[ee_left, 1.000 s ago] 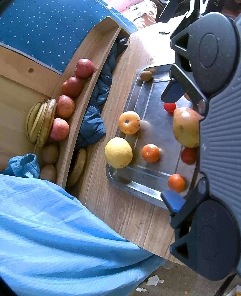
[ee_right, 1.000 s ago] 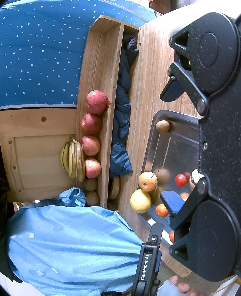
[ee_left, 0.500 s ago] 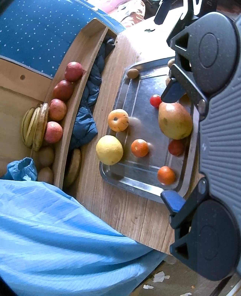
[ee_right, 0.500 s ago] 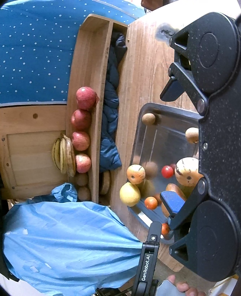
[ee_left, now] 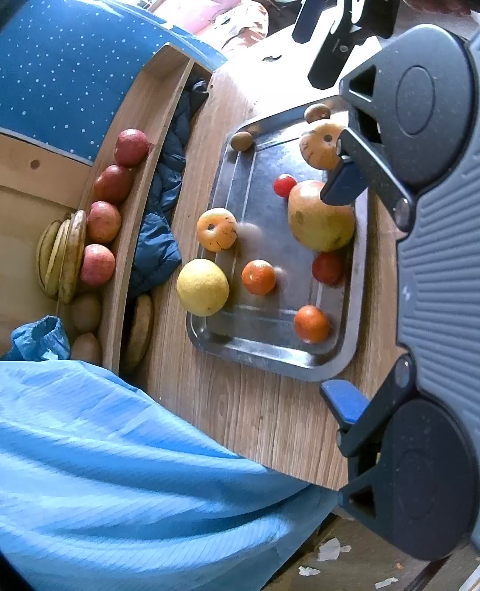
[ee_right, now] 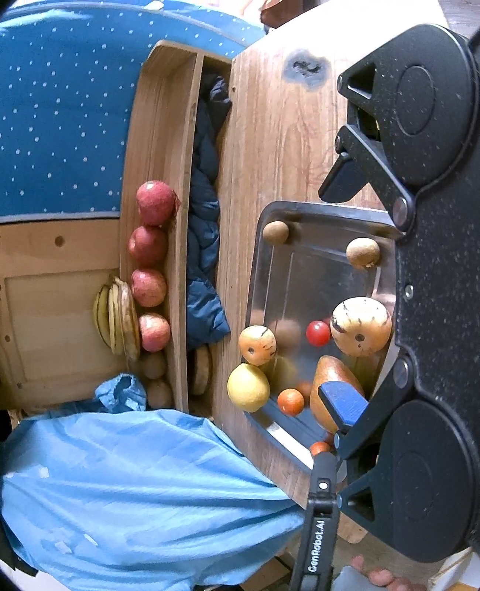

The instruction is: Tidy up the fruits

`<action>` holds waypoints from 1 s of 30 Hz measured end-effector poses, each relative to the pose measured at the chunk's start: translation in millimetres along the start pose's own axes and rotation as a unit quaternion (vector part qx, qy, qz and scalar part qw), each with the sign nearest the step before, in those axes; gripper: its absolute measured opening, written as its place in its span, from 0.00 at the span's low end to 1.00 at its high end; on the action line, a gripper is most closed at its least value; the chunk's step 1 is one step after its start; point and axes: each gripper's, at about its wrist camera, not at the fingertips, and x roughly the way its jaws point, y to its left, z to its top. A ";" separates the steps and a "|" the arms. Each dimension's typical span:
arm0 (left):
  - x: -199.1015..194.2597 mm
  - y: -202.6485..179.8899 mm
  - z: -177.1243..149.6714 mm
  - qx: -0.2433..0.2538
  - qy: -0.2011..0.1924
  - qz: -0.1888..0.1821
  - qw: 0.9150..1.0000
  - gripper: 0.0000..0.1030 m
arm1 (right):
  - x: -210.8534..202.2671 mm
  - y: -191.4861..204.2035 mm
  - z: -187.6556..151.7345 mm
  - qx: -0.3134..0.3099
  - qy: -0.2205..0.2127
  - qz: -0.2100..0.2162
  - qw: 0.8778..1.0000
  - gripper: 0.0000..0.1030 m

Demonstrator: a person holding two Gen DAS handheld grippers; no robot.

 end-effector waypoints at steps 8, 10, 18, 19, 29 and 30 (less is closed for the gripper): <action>-13.6 12.6 -5.6 0.021 0.000 -0.008 1.000 0.99 | -12.0 21.7 -8.3 0.021 -0.003 -0.023 1.000 0.99; -15.8 15.1 -7.2 0.024 0.001 -0.010 1.000 0.99 | -15.3 27.7 -11.1 0.024 -0.002 -0.026 0.999 0.99; -22.5 20.8 -15.8 0.045 0.007 -0.023 0.999 0.99 | -25.8 44.4 -22.6 0.031 0.006 -0.041 0.999 0.99; -23.2 20.6 -17.3 0.050 0.008 -0.023 0.998 0.99 | -26.8 46.3 -24.4 0.032 0.007 -0.043 0.999 0.99; -29.3 26.5 -25.3 0.064 0.012 -0.027 0.998 0.99 | -33.2 59.4 -37.2 0.042 0.017 -0.056 0.997 0.99; -29.9 26.6 -25.8 0.064 0.011 -0.027 0.998 0.99 | -33.2 60.6 -37.5 0.042 0.017 -0.057 0.997 0.99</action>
